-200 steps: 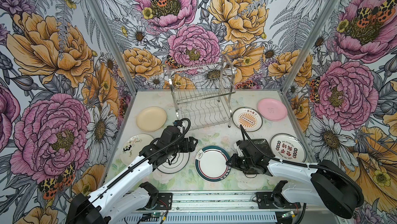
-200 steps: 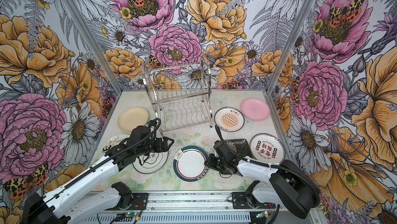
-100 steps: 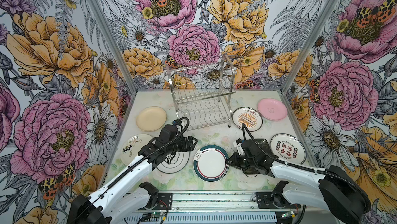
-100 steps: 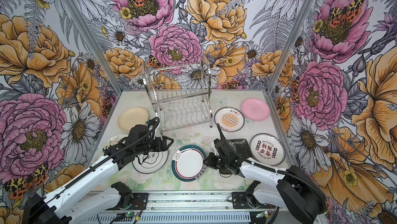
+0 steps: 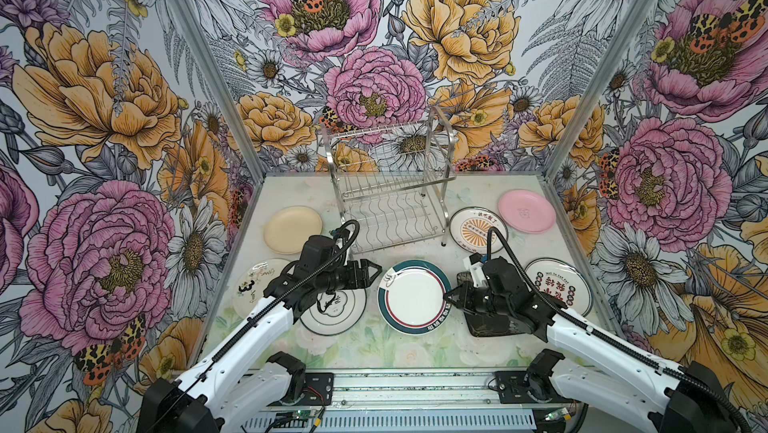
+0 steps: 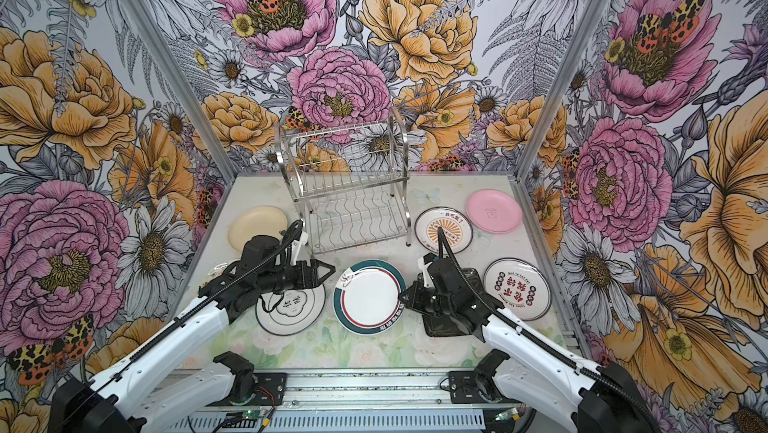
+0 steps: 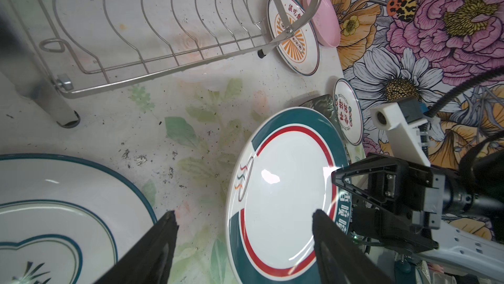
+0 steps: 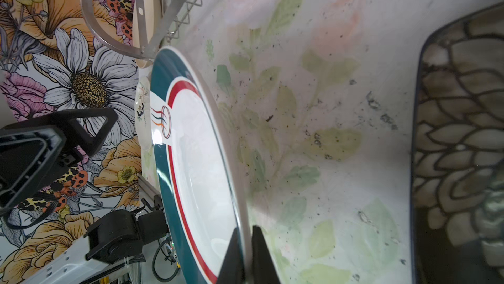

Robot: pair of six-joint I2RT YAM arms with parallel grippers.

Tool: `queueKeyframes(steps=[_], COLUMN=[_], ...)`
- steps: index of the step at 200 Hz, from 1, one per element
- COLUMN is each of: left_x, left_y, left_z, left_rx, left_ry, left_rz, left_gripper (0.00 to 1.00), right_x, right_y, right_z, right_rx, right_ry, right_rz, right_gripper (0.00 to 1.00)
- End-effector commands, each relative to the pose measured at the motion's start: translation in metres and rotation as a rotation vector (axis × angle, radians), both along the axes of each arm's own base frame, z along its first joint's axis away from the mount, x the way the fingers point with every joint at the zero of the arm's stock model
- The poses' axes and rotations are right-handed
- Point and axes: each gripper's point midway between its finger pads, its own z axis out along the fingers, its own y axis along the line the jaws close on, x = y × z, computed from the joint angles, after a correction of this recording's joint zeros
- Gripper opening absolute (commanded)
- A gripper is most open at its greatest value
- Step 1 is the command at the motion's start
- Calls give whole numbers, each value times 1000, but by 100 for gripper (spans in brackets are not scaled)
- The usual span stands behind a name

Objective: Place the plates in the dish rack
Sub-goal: 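Grip opposite plate edges with both grippers and tilt it upright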

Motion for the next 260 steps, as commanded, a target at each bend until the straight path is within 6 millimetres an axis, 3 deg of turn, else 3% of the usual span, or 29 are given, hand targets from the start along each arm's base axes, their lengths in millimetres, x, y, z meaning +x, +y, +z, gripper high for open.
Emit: queueKeyframes(steps=[1, 76, 202, 235, 260], left_x=[-4, 4, 12, 11, 9], left_y=[-11, -26, -44, -45, -49], left_z=[10, 16, 27, 34, 40], left_rx=[-92, -222, -313, -336, -365], left_ry=[-19, 4, 2, -5, -5], left_rz=[-79, -127, -159, -172, -196], left_gripper=[73, 50, 0, 0, 0], right_x=[12, 31, 42, 44, 47], right_y=[7, 19, 36, 41, 50], right_z=[41, 78, 91, 101, 115], right_rx=[59, 87, 107, 163, 232], right_ry=[-98, -174, -192, -220, -239], right_rz=[19, 61, 159, 212, 266], right_gripper=[0, 0, 0, 26, 33])
